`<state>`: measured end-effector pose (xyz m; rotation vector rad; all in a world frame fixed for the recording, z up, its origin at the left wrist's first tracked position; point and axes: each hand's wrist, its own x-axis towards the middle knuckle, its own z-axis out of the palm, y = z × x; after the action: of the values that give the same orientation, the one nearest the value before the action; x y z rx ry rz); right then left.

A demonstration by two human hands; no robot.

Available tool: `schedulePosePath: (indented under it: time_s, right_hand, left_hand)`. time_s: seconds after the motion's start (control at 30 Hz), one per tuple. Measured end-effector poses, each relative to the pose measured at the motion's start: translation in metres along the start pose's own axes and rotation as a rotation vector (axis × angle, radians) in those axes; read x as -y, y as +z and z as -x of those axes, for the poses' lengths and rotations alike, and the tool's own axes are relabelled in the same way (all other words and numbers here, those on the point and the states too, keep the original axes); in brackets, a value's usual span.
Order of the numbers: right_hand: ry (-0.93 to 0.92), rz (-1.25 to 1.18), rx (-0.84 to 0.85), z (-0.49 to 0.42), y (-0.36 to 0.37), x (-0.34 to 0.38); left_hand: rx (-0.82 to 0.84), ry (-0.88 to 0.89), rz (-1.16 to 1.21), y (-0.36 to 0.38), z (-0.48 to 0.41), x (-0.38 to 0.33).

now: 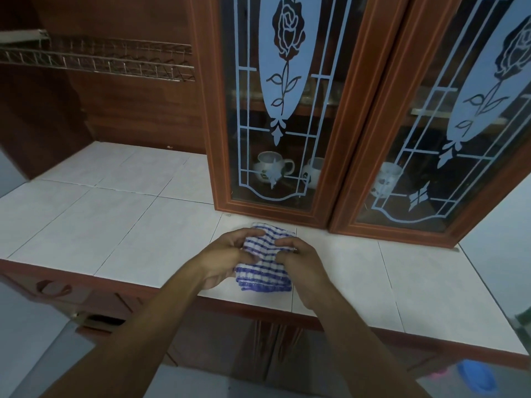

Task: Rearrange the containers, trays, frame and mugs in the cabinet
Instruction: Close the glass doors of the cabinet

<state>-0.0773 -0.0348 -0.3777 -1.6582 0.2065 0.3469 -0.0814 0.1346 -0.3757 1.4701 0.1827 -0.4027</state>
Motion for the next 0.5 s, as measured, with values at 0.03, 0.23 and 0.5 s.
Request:
schedulePosePath:
  time_s: [0.03,0.23,0.5]
  right_hand:
    - [-0.009,0.008,0.007,0.000,-0.002,0.000]
    - [-0.049,0.038,0.045,0.004,0.008,0.007]
    - [-0.114,-0.008,0.034,-0.001,0.070,0.019]
  left_hand:
    - [0.001,0.006,0.001,0.000,0.002,0.001]
    - [-0.014,0.037,0.057,-0.013,0.013,0.000]
    - [-0.019,0.078,0.059,-0.080,0.018,-0.012]
